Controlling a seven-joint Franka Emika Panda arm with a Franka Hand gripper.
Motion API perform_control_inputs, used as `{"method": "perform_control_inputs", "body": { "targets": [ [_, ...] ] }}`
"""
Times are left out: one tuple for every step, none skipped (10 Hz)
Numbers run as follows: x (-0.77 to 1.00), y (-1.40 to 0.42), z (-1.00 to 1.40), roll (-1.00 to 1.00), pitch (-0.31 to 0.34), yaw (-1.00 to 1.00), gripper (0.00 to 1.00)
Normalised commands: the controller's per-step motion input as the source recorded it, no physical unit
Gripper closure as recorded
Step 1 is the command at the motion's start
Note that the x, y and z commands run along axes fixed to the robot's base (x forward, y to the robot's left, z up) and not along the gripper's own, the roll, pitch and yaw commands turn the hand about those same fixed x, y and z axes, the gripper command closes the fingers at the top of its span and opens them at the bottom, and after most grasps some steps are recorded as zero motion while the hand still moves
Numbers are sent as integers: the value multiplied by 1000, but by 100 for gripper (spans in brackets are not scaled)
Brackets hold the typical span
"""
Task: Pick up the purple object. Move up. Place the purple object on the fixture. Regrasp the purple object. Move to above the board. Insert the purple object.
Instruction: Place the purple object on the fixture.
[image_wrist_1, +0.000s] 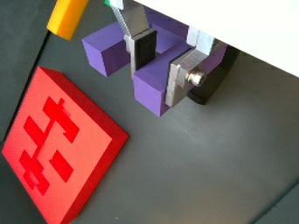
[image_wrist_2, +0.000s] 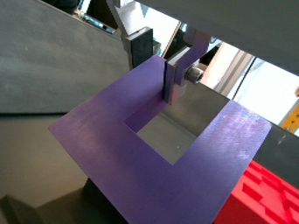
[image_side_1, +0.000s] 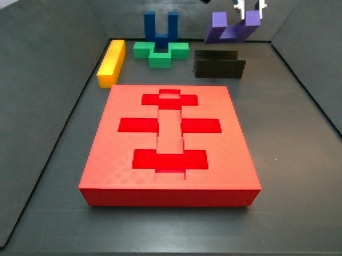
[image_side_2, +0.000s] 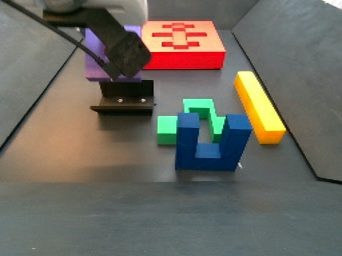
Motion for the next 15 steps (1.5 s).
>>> {"method": "perform_control_inputs", "body": {
  "targets": [
    [23, 46, -254, -46, 6, 0, 100],
    [103, 37, -166, -80, 29, 0, 100],
    [57, 31, -203, -14, 14, 0, 100],
    [34, 17, -309, -80, 0, 0, 100],
    [0, 43, -334, -186, 0, 0, 100],
    [0, 31, -271, -137, 0, 0, 100],
    [0, 23, -249, -86, 0, 0, 100],
    [0, 0, -180, -14, 0, 0, 100],
    [0, 0, -266, 0, 0, 0, 100],
    [0, 0, -217, 0, 0, 0, 100],
    [0, 0, -160, 69, 6, -6, 100],
    [0, 0, -183, 46, 0, -11, 100],
    [0, 0, -140, 0, 0, -11, 100],
    [0, 0, -40, 86, 0, 0, 100],
    [0, 0, -123, 51, 0, 0, 100]
  ]
}}
